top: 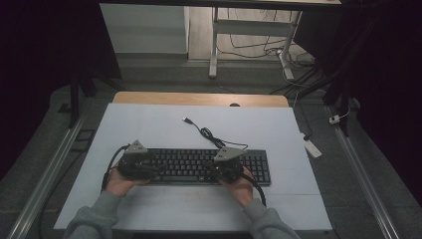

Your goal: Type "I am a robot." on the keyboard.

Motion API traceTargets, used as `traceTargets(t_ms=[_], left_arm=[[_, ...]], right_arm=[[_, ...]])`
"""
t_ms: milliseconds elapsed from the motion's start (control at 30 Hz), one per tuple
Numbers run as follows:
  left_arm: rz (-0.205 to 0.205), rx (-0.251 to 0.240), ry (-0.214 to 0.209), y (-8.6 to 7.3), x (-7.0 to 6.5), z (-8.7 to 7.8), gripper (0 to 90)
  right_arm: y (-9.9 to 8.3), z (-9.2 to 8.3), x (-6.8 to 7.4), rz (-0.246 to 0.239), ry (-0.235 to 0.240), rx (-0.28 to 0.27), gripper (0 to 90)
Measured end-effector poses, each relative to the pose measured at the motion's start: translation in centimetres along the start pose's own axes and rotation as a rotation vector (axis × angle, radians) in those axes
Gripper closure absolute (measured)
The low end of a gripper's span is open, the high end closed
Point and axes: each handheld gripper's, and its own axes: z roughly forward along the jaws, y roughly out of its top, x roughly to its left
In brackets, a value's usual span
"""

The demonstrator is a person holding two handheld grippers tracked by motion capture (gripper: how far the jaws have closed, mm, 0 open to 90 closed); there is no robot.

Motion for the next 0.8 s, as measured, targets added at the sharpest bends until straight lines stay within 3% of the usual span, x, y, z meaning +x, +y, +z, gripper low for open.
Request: traceTargets(t_ms=[133,333,533,800], left_arm=[[-0.001,0.0,0.002,0.0,0.0,0.0,25.7],[0.004,-0.003,0.004,0.0,-0.2,-0.1,25.7],[0.007,-0.01,0.006,-0.1,-0.2,-0.2,25.9],[0.008,-0.015,0.007,-0.3,-0.3,-0.5,26.0]], right_arm=[[-0.8,-1.5,-0.9,0.038,-0.034,-0.003,74.2],[-2.1,-3.7,-2.1,0.083,-0.076,-0.021,64.1],[-3.3,-5.3,-2.9,0.094,-0.117,-0.012,60.1],[-4.4,-6.5,-3.4,0.108,-0.134,-0.018,58.9]])
